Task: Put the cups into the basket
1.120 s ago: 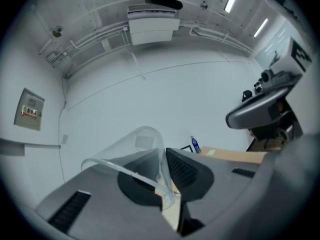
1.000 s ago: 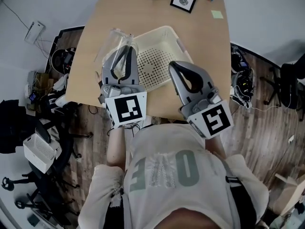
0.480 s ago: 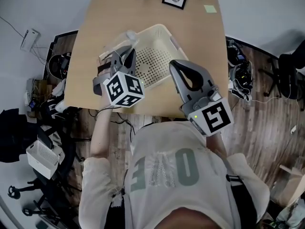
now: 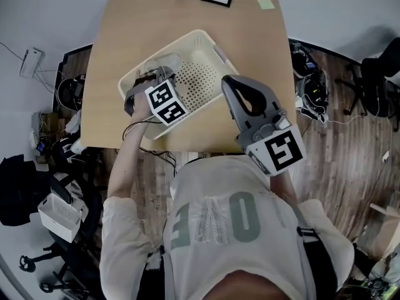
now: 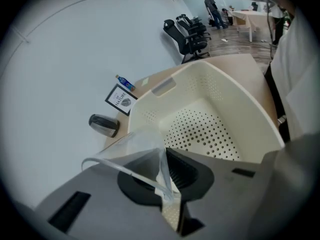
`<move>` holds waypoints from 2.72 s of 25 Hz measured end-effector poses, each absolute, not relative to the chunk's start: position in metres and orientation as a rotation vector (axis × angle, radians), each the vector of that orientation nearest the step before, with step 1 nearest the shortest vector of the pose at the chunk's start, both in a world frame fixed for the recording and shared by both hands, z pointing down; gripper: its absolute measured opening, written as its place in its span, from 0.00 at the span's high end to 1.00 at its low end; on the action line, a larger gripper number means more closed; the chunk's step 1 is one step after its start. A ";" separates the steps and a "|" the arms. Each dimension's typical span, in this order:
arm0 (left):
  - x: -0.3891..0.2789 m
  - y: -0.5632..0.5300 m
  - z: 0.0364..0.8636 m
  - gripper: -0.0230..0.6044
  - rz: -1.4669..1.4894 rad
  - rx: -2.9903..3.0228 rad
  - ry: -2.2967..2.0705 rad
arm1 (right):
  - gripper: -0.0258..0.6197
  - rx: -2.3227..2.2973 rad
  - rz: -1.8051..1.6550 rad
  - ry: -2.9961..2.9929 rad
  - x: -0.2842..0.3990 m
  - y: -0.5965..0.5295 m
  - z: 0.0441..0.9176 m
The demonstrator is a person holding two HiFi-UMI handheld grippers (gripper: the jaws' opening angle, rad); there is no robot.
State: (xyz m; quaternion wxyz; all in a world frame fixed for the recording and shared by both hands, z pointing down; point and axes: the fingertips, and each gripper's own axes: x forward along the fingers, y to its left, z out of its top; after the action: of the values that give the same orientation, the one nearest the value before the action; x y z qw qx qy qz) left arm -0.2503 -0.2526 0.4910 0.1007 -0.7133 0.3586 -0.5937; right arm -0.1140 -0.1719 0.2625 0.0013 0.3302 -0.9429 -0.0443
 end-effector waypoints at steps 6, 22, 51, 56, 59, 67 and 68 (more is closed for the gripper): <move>-0.253 -0.252 0.529 0.90 -1.890 -2.097 0.916 | 0.96 1.070 -0.117 -2.946 -0.104 -0.182 0.267; -0.255 -0.227 0.586 0.90 -2.127 -2.000 0.554 | 0.96 1.078 0.015 -2.964 -0.098 -0.203 0.281; -0.235 -0.222 0.583 0.85 -2.101 -1.965 0.403 | 0.96 1.094 0.174 -2.993 -0.091 -0.205 0.290; -0.238 -0.221 0.568 0.85 -2.071 -1.979 0.483 | 0.96 1.047 0.158 -3.009 -0.099 -0.199 0.288; -0.239 -0.221 0.555 0.85 -2.042 -1.996 0.546 | 0.96 1.019 0.152 -3.018 -0.103 -0.195 0.286; -0.231 -0.225 0.516 0.89 -1.894 -2.100 0.757 | 0.96 0.947 0.124 -3.033 -0.117 -0.185 0.282; -0.228 -0.227 0.508 0.90 -1.851 -2.129 0.804 | 0.96 0.943 0.119 -3.033 -0.118 -0.184 0.282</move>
State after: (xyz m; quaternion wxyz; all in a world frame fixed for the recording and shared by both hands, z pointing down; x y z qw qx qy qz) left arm -0.2283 -0.2270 0.5078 0.1041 -0.7217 0.2725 -0.6277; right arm -0.1179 -0.1842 0.2818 -0.0183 0.2967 -0.9540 0.0376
